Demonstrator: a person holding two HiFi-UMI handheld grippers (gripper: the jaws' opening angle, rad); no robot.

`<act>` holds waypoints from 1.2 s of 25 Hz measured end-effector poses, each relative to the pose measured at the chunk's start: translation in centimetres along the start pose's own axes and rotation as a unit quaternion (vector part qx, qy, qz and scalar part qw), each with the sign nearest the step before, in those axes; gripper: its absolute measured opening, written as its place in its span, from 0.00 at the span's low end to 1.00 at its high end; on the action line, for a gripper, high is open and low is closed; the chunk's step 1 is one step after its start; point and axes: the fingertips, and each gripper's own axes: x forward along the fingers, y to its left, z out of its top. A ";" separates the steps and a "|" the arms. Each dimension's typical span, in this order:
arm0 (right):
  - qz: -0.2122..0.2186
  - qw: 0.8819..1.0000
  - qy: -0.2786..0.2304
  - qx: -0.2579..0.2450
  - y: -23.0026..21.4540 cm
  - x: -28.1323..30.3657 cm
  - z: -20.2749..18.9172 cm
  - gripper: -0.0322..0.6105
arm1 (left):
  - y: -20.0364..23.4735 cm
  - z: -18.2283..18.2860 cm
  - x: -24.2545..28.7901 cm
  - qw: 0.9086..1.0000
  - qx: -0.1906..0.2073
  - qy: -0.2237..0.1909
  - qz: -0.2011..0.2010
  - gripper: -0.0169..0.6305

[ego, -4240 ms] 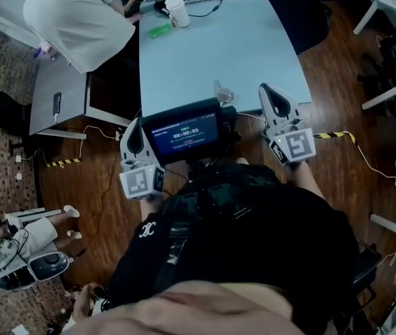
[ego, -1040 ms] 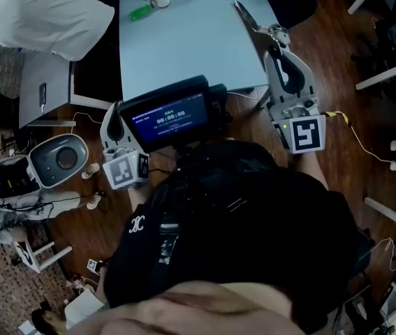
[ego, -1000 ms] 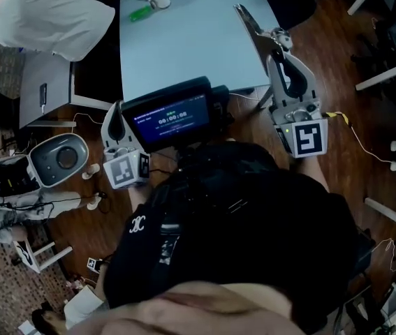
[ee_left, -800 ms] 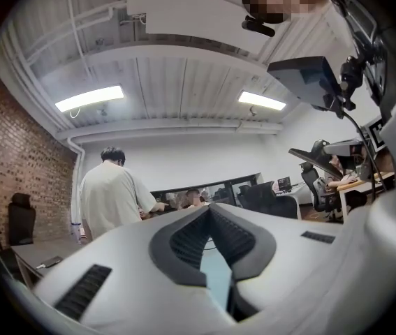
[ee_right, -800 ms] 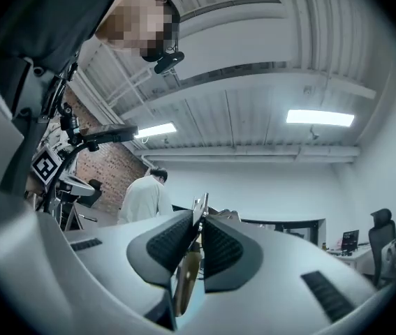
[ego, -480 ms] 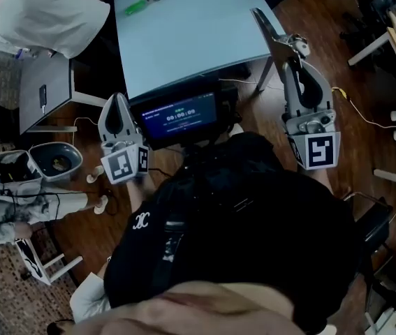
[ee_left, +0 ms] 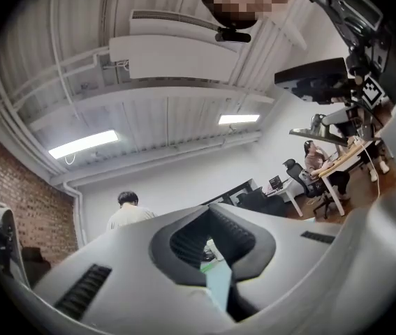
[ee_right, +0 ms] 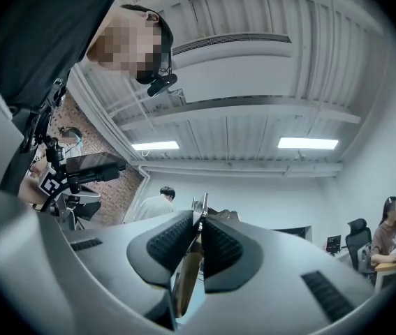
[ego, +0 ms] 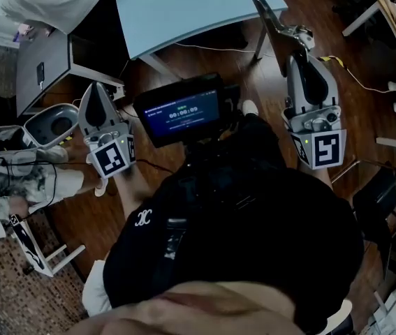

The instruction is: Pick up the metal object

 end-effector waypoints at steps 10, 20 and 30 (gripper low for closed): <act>0.026 0.999 -0.011 0.027 3.5 -11.3 11.4 0.08 | 0.5 12.2 -14.4 0.998 0.055 -0.024 0.026 0.05; 0.016 1.000 0.005 0.024 -7.4 -7.9 2.8 0.08 | -9.0 9.2 -2.6 0.999 0.032 -0.033 0.001 0.05; 0.022 0.999 0.001 0.035 -7.8 -7.8 2.7 0.08 | -8.9 9.5 -3.0 0.999 0.027 -0.029 0.012 0.05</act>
